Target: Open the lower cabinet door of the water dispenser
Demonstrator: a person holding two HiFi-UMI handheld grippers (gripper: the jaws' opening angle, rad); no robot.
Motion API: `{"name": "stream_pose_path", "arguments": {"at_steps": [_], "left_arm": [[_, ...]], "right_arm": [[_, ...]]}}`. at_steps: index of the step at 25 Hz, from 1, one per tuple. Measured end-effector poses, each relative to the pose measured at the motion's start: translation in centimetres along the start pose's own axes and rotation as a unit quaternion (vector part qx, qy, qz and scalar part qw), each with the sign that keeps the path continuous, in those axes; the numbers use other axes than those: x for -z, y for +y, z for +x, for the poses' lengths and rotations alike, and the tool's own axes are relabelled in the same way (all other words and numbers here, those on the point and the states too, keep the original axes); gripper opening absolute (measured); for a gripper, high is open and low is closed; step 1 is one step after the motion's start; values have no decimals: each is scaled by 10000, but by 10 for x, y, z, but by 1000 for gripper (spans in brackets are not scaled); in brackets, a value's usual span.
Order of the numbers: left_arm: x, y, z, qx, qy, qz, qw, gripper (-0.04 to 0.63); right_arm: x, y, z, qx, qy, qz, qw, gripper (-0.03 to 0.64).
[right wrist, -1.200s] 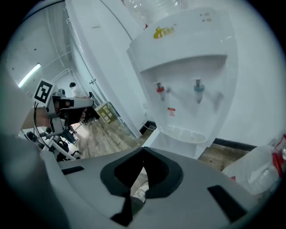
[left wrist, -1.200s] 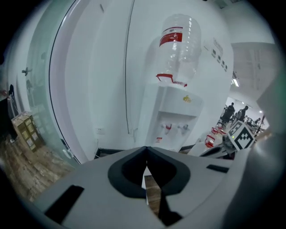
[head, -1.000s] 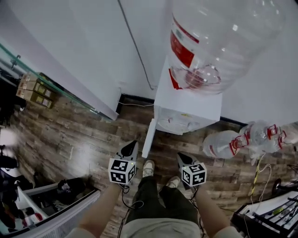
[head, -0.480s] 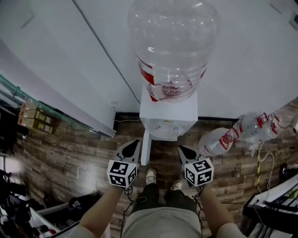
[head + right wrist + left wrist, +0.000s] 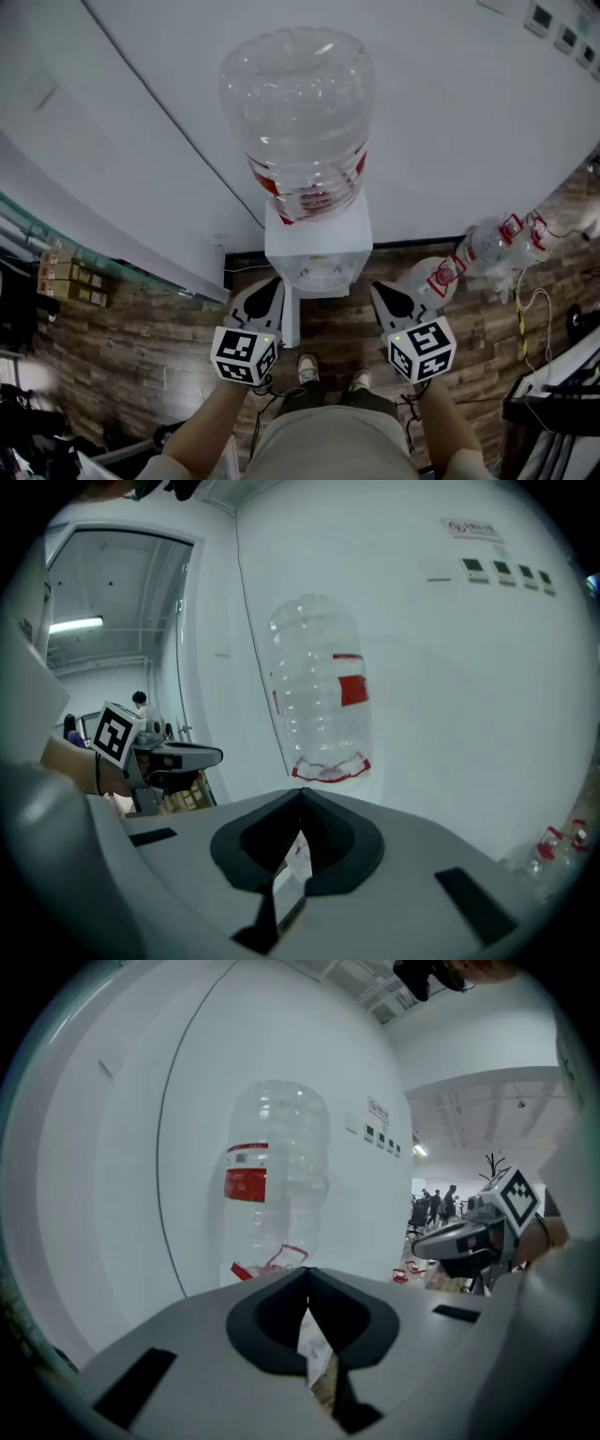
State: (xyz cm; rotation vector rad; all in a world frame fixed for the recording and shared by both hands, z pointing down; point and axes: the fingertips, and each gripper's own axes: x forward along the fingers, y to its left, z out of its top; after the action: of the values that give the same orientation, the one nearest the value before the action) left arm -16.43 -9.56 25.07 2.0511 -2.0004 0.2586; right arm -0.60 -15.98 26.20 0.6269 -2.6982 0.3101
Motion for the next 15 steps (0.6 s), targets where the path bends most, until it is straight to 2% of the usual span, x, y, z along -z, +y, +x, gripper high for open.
{"name": "stream_pose_path", "arguments": {"at_steps": [4, 8, 11, 13, 15], "left_arm": [[-45, -18, -6, 143, -432, 268, 9986, 5], [-93, -40, -17, 350, -867, 613, 9937, 5], [-122, -57, -26, 529, -1136, 784, 9890, 5], [-136, -67, -31, 646, -1274, 903, 9856, 6], [-150, -76, -36, 719, -1418, 998, 9822, 5]], "right_arm": [[-45, -5, -31, 218, -422, -273, 9985, 8], [-88, -7, -65, 174, -991, 80, 9949, 8], [-113, -8, -93, 314, -1354, 161, 9902, 8], [-125, -8, -111, 460, -1534, 75, 9871, 8], [-137, -6, -128, 701, -1620, -288, 9839, 8]]}}
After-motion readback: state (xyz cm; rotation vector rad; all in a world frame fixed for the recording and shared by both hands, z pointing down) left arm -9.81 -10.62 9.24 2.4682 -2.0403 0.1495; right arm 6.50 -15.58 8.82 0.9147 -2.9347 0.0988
